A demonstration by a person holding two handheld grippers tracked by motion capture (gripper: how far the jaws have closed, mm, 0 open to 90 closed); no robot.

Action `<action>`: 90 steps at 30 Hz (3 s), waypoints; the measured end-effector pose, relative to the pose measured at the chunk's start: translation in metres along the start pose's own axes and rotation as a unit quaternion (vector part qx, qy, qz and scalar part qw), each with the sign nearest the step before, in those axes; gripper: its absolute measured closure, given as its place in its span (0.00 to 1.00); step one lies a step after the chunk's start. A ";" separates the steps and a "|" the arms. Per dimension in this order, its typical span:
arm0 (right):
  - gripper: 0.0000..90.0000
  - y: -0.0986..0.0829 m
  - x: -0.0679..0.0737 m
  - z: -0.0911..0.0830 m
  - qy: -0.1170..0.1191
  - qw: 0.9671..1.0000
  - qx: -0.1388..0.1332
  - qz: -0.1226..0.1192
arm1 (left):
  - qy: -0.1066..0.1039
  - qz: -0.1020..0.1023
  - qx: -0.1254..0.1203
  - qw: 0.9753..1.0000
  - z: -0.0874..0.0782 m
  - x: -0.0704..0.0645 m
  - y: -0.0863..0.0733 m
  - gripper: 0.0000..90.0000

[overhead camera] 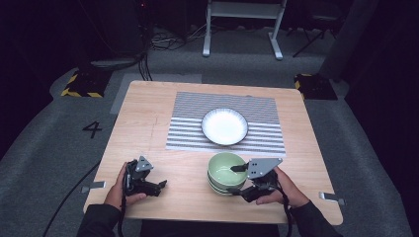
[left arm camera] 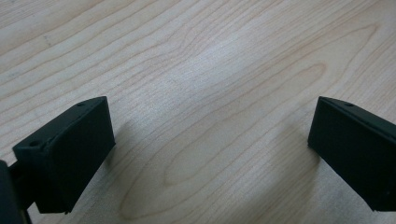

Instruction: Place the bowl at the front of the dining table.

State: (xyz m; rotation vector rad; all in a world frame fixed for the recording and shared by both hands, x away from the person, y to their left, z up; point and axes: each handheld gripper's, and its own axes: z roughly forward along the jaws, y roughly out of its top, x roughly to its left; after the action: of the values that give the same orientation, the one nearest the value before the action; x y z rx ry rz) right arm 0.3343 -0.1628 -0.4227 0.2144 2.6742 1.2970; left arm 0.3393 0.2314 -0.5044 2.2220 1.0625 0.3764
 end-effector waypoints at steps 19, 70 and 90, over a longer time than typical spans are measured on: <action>0.89 0.022 -0.018 0.015 0.155 0.984 0.073 0.040 | 0.000 0.000 0.000 1.000 0.000 0.000 0.000 0.00; 0.92 0.021 -0.007 0.001 0.095 0.993 -0.017 0.070 | 0.001 -0.001 0.000 1.000 0.000 0.000 0.000 0.00; 0.92 0.021 -0.007 -0.007 0.072 0.994 -0.041 0.078 | 0.001 -0.002 0.000 1.000 0.000 -0.001 0.000 0.00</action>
State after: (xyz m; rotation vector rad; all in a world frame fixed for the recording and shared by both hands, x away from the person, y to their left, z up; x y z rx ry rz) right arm 0.3407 -0.1568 -0.4015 0.3383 2.7626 1.5200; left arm 0.3388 0.2312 -0.5045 2.2194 1.0691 0.3766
